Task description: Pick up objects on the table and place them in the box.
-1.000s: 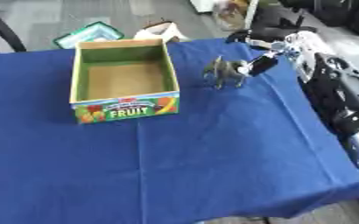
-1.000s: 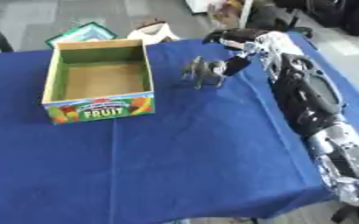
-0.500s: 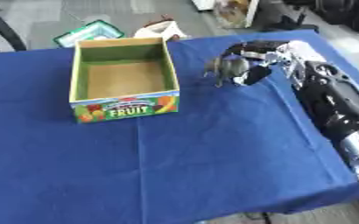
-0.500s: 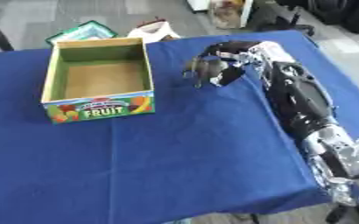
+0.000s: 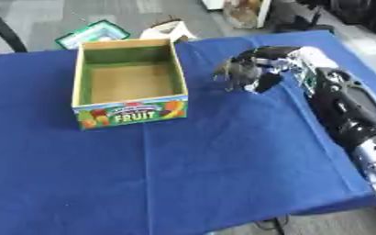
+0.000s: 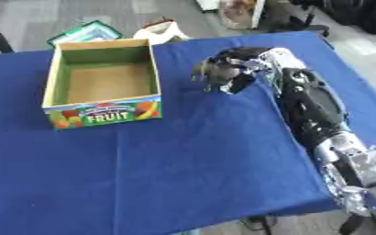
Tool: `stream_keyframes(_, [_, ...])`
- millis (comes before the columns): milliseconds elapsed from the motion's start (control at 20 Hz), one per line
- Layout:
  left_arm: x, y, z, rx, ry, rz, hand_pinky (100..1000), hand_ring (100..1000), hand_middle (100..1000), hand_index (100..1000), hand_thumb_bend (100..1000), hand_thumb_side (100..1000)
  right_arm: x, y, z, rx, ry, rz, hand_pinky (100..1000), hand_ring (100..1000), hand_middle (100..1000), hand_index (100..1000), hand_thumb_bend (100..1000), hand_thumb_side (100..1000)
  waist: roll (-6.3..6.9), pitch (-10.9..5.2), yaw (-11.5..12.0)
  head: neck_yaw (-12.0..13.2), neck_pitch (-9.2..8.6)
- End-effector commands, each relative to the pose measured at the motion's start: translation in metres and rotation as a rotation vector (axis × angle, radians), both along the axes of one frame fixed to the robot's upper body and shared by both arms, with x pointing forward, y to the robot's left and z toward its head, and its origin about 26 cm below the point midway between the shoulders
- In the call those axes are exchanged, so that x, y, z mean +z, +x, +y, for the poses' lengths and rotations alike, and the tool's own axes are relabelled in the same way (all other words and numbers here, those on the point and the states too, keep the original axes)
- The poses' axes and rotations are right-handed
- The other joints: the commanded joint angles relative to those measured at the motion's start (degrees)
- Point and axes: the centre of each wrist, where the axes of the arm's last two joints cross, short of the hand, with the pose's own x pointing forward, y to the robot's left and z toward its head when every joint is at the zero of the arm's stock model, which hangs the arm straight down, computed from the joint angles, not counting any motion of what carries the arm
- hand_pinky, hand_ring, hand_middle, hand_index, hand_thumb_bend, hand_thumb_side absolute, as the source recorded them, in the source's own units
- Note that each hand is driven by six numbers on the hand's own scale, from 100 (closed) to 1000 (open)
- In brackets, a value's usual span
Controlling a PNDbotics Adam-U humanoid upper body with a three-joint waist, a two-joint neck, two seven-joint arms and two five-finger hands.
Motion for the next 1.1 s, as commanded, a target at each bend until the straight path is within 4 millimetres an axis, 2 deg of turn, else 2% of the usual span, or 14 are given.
stream_keyframes(50, [0.008,0.001,0.000,-0.012,0.010,-0.027,604,537,558,712,100,813,0.012,0.002,-0.004,-0.025,-0.024,-0.034,986,932,897,961,245,476,0.20,-0.45,0.4,-0.4,-0.84])
stream_keyframes(200, [0.008,0.002,-0.001,-0.016,0.011,-0.028,604,537,558,712,100,814,0.008,0.003,-0.003,-0.038,-0.048,-0.052,947,894,864,943,249,485,0.20,-0.21,0.6,-0.6,-1.09])
stream_keyframes(400, [0.009,0.002,-0.002,-0.017,0.011,-0.030,604,537,558,712,100,815,0.002,0.003,-0.002,-0.046,-0.063,-0.082,818,773,780,889,197,460,0.23,-0.04,0.8,-0.7,-1.33])
stream_keyframes(550, [0.009,0.002,-0.001,-0.015,0.011,-0.030,604,537,558,712,100,816,-0.001,0.003,-0.003,-0.045,-0.063,-0.108,712,663,688,819,107,400,0.21,0.05,0.9,-0.7,-1.44])
stream_keyframes(650, [0.009,0.002,-0.002,-0.016,0.011,-0.029,604,537,559,712,100,817,-0.001,0.003,-0.003,-0.041,-0.056,-0.129,668,605,632,778,100,368,0.16,0.10,0.8,-0.7,-1.48])
stream_keyframes(800, [0.008,0.003,-0.002,-0.016,0.012,-0.028,604,537,559,712,100,818,0.000,0.003,-0.003,-0.032,-0.036,-0.172,565,467,508,668,100,338,0.10,0.14,0.8,-0.7,-1.50])
stream_keyframes(900, [0.008,0.003,-0.002,-0.015,0.013,-0.027,604,537,559,712,100,818,0.002,0.004,-0.002,-0.025,-0.021,-0.204,528,391,441,594,100,309,0.09,0.13,0.8,-0.6,-1.50])
stream_keyframes(1100, [0.008,0.003,-0.001,-0.013,0.014,-0.026,604,537,559,712,100,819,0.014,0.006,0.003,0.012,-0.009,-0.248,517,360,409,565,100,304,0.02,0.06,0.7,-0.6,-1.42])
